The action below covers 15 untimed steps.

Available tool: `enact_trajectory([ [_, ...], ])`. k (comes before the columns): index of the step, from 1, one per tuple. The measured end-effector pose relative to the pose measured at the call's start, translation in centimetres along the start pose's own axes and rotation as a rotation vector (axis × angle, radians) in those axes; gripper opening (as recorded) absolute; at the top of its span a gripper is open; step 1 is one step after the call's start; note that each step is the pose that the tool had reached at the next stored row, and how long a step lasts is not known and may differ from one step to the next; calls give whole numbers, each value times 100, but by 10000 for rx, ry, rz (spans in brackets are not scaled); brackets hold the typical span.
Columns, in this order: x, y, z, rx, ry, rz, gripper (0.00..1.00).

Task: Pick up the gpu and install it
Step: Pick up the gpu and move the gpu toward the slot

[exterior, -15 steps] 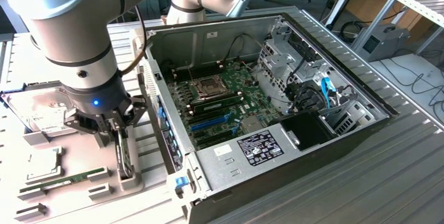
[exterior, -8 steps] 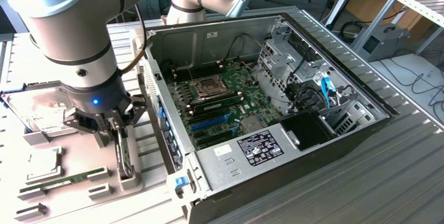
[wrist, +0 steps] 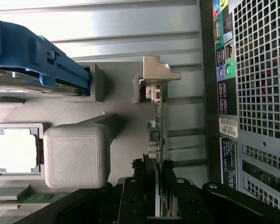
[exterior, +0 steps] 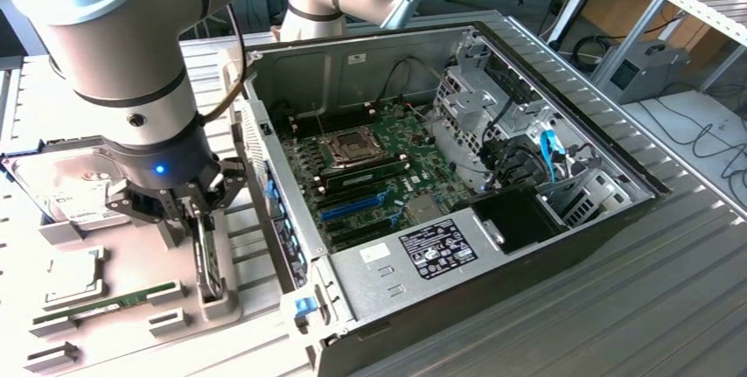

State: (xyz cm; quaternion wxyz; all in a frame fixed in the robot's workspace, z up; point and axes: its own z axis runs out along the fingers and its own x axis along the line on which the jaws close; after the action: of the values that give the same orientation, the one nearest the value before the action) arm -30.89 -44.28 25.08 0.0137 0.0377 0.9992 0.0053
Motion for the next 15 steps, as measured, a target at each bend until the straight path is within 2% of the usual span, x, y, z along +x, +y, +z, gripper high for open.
enact_trajectory([
  [15, -1, 1, -45, -1, -1, 0, 27],
])
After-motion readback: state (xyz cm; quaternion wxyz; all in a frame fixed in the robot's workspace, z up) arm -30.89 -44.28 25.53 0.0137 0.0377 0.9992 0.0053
